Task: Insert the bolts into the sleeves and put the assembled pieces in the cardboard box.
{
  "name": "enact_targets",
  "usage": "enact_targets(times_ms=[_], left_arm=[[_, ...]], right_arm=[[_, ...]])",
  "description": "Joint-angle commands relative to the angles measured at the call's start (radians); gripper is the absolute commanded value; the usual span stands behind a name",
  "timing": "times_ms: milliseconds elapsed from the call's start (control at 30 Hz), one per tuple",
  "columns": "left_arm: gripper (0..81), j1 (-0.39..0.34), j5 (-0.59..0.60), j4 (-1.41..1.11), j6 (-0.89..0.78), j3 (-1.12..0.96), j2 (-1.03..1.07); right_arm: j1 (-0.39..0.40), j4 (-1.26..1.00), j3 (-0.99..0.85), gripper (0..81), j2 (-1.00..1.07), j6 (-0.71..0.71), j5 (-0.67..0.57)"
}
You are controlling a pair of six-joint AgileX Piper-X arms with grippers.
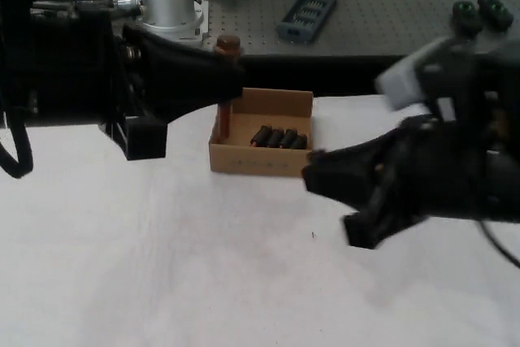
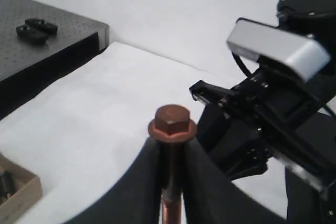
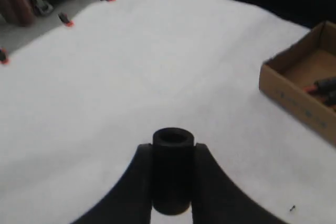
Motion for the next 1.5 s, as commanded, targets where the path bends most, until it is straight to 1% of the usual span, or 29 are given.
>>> enact_targets(times_ms=[0,67,200,267,400,533,700,867,1033,1267,1467], left_arm=[[0.6,0.000,0.074,-0.128,-0.024,-0.004,-0.008],[0.6,0.000,0.107,-0.172,-0.056,-0.004,-0.008],[0.6,-0.005,0.163,-0.224,-0.106,-0.004,-0.003],[0.6,-0.017,0.180,-0.234,-0.115,-0.004,0.003],[0.6,-0.074,0.216,-0.235,-0.129,-0.004,0.023],[0.6,-0.140,0.217,-0.264,-0.129,-0.004,0.048],[0.6,-0.187,0.199,-0.326,-0.173,-0.004,0.080],[0.6,-0.194,0.178,-0.371,-0.200,-0.004,0.091],[0.6,-0.194,0.165,-0.448,-0.264,-0.004,0.091],[0.6,-0.194,0.165,-0.470,-0.288,-0.004,0.091],[0.6,-0.194,0.165,-0.470,-0.300,-0.004,0.091]], right_arm=[[0.000,-0.030,0.013,2.9,-0.025,0.045,-0.039],[0.000,-0.046,0.051,2.9,-0.101,0.085,-0.059],[0.000,-0.084,0.105,2.9,-0.202,0.089,-0.081],[0.000,-0.097,0.123,2.9,-0.226,0.089,-0.112],[0.000,-0.103,0.131,2.9,-0.233,0.108,-0.168],[0.000,-0.106,0.134,2.9,-0.233,0.108,-0.190],[0.000,-0.143,0.134,2.9,-0.233,0.112,-0.240],[0.000,-0.168,0.138,2.9,-0.233,0.148,-0.262],[0.000,-0.164,0.147,2.9,-0.233,0.150,-0.298],[0.000,-0.179,0.147,2.9,-0.224,0.148,-0.280],[0.000,-0.287,0.147,2.9,-0.172,0.148,-0.271]])
